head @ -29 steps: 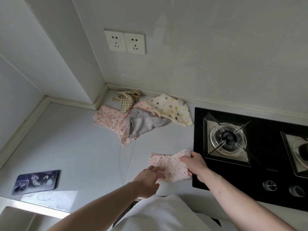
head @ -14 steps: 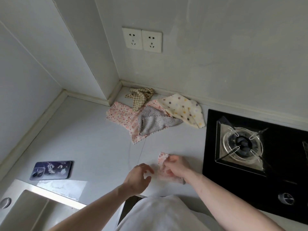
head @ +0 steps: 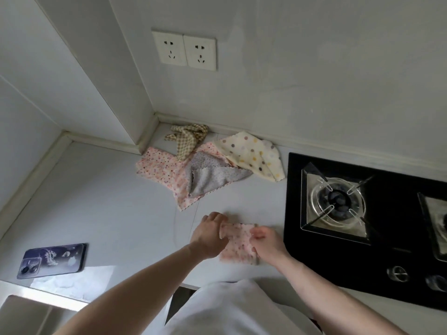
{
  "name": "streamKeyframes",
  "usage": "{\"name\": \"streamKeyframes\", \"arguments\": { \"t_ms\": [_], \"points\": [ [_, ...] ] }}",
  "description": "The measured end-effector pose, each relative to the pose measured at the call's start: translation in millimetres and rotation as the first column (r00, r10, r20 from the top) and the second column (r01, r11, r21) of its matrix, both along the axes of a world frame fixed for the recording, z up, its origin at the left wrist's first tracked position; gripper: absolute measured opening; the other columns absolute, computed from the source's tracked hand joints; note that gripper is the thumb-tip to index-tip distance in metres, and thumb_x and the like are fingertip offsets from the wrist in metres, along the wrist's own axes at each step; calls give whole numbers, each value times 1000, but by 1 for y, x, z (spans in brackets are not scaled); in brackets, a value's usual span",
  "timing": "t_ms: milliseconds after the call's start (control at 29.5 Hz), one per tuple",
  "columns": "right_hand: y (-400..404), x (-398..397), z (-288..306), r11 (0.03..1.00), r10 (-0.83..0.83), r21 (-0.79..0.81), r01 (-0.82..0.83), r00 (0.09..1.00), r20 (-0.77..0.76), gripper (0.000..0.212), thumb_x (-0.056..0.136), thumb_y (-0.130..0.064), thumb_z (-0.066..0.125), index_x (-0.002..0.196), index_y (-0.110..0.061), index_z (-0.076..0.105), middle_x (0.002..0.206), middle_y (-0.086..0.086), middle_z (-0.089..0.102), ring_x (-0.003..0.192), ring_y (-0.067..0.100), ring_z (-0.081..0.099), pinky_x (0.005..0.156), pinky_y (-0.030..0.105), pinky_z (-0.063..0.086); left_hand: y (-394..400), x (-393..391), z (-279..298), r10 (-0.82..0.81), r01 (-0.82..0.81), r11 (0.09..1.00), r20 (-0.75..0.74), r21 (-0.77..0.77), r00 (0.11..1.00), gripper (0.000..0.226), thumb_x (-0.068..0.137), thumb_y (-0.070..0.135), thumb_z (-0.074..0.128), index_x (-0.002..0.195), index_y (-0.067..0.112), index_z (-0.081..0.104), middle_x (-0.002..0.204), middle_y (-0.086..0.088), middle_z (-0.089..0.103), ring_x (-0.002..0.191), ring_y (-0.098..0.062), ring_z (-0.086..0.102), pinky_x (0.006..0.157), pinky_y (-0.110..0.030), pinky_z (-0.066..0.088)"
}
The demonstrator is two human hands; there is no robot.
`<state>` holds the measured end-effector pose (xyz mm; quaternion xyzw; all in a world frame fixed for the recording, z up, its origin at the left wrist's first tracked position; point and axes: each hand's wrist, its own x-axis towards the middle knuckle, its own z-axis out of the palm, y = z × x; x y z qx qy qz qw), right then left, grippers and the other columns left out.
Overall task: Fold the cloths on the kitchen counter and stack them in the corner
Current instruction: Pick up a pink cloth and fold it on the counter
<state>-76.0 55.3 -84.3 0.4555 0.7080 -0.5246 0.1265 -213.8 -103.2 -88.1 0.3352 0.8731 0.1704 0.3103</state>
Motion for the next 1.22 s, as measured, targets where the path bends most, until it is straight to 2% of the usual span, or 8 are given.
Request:
{"name": "streamKeyframes", "arguments": {
  "t_ms": [204, 305, 441, 577, 746, 984, 1120, 1222],
  "points": [
    [9, 10, 4, 993, 28, 115, -30, 999, 26, 23, 91, -37, 72, 108, -29, 60, 105, -17, 62, 101, 11, 65, 93, 31, 53, 27, 1, -6, -58, 54, 992, -32, -110, 998, 44, 92, 33, 66, 133, 27, 53, 130, 5, 57, 122, -21, 47, 94, -36, 48],
    [11, 8, 5, 988, 66, 139, -72, 997, 49, 39, 88, -30, 75, 124, -26, 57, 119, -10, 61, 112, 14, 60, 99, 29, 49, 28, 3, -7, -27, 25, 999, -27, -45, 999, 22, 89, 21, 63, 110, 28, 65, 109, 8, 62, 111, -20, 53, 80, -34, 50],
    [13, 2, 4, 976, 151, 151, -156, 988, 46, 55, 84, -21, 76, 136, -23, 58, 127, -9, 61, 123, 13, 56, 104, 24, 41, 21, 6, -5, -6, 4, 999, 23, 52, 1000, 21, 85, 19, 67, 100, 32, 71, 98, 15, 53, 98, -14, 56, 72, -26, 41],
    [13, -4, 7, 958, 191, 220, -186, 982, -2, 16, 85, -18, 74, 96, -30, 71, 96, -14, 70, 97, 13, 66, 80, 24, 51, 11, 9, 3, 35, -40, 993, 46, 112, 998, 19, 80, 18, 66, 89, 35, 69, 99, 17, 57, 84, -11, 60, 67, -28, 47],
    [7, 2, 10, 912, 228, 363, -190, 971, -64, 17, 82, -12, 72, 73, -25, 66, 71, -8, 68, 67, 5, 63, 53, 14, 43, -2, 15, 9, 60, -58, 989, -7, 140, 998, 19, 76, 17, 64, 86, 32, 67, 94, 15, 63, 75, -10, 60, 63, -28, 44],
    [-3, 33, 2, 824, 400, 430, -370, 916, 22, 14, 83, -16, 73, 83, -29, 66, 117, -10, 70, 109, 12, 65, 92, 30, 51, -22, 29, 10, -118, 122, 990, -57, 72, 991, 22, 82, 24, 63, 103, 30, 70, 120, 18, 62, 98, -17, 65, 78, -31, 54],
    [-4, 44, -4, 761, 504, 398, -512, 853, 134, 19, 90, -29, 71, 108, -30, 73, 151, -15, 47, 136, 10, 49, 107, 24, 41, -32, 38, 5, -161, 161, 987, 23, 8, 987, 27, 89, 36, 64, 115, 35, 69, 146, 16, 44, 109, -21, 64, 84, -29, 49],
    [-7, 48, 0, 755, 552, 313, -576, 816, 171, 36, 92, -31, 68, 127, -25, 67, 160, -15, 33, 144, 12, 40, 112, 26, 39, -30, 40, 15, -118, 115, 993, 84, 35, 990, 21, 90, 37, 63, 108, 35, 73, 138, 14, 52, 111, -20, 64, 89, -28, 51]
  ]
}}
